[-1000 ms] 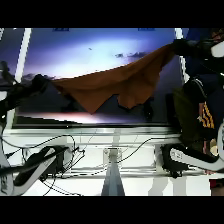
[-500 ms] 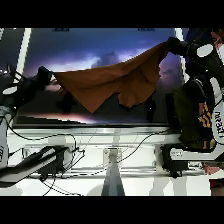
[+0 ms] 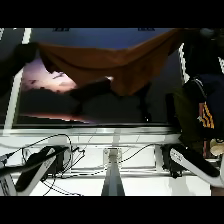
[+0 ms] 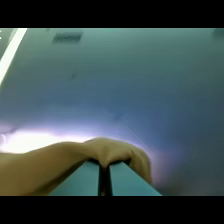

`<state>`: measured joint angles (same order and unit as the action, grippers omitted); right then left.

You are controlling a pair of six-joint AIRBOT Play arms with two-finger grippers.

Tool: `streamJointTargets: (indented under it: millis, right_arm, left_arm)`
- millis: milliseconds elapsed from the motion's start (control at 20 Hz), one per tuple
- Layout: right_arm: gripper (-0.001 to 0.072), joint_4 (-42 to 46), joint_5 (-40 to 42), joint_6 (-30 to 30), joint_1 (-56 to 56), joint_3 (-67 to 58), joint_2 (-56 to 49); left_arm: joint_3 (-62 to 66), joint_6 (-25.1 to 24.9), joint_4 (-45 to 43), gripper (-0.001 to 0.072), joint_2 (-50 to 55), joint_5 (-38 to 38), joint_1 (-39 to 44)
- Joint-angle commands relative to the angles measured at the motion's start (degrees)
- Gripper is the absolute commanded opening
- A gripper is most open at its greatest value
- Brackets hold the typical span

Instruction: Fold the clothes and pants, and hang the long-sleeved shirts on hangers.

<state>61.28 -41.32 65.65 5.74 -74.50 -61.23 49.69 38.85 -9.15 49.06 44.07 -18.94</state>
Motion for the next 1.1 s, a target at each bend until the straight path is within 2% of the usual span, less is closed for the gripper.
streamJointTargets:
  millis: [0,150,250,300,450,550,650,750,900,950,1050]
  right_arm:
    - [0.0015,6.43,-4.57,-2.16,-0.02,-0.02,15.45]
    - [0.0015,6.47,-6.23,-2.16,-0.02,-0.02,27.87]
    - [0.0015,6.47,-5.97,-2.14,-0.02,0.00,33.83]
    - [0.0014,6.47,-6.03,-2.08,-0.02,0.00,35.71]
    - [0.0014,6.47,-8.04,0.50,-0.02,0.07,35.93]
    - [0.0014,6.38,-12.28,4.68,-0.02,0.07,31.39]
    - [0.0014,6.08,-16.52,7.43,-0.07,0.50,23.63]
    - [0.0014,5.29,-17.16,7.41,-0.07,1.46,14.01]
    - [0.0015,1.44,-16.39,7.41,-0.07,1.60,-1.73]
    - [0.0015,-1.03,-15.89,7.41,-0.07,1.57,-6.93]
    - [0.0015,-5.09,-14.73,7.39,-0.09,1.57,-15.34]
  left_arm:
    - [1.18,-1.31,-7.26,0.0014,-14.29,1.64,-4.28]
    - [1.18,3.76,-18.01,0.0013,-26.91,1.62,-8.00]
    - [1.18,10.27,-26.67,0.0013,-33.62,1.62,-9.81]
    - [1.16,15.06,-31.80,0.0013,-36.04,1.64,-10.54]
    - [-0.09,30.75,-43.98,0.0013,-38.12,2.97,-11.21]
    - [-3.34,35.36,-44.78,0.0013,-36.09,8.92,-11.19]
    - [-9.25,37.24,-43.63,0.0013,-32.22,12.90,-11.02]
    - [-15.65,36.94,-42.18,0.0013,-26.53,11.13,-10.99]
    - [-20.11,36.11,-41.13,0.0014,-14.27,2.97,-10.49]
    - [-20.06,34.82,-40.02,0.0014,-10.12,-0.07,-9.86]
    - [-20.04,29.68,-32.28,0.0014,-2.21,-7.48,-7.89]
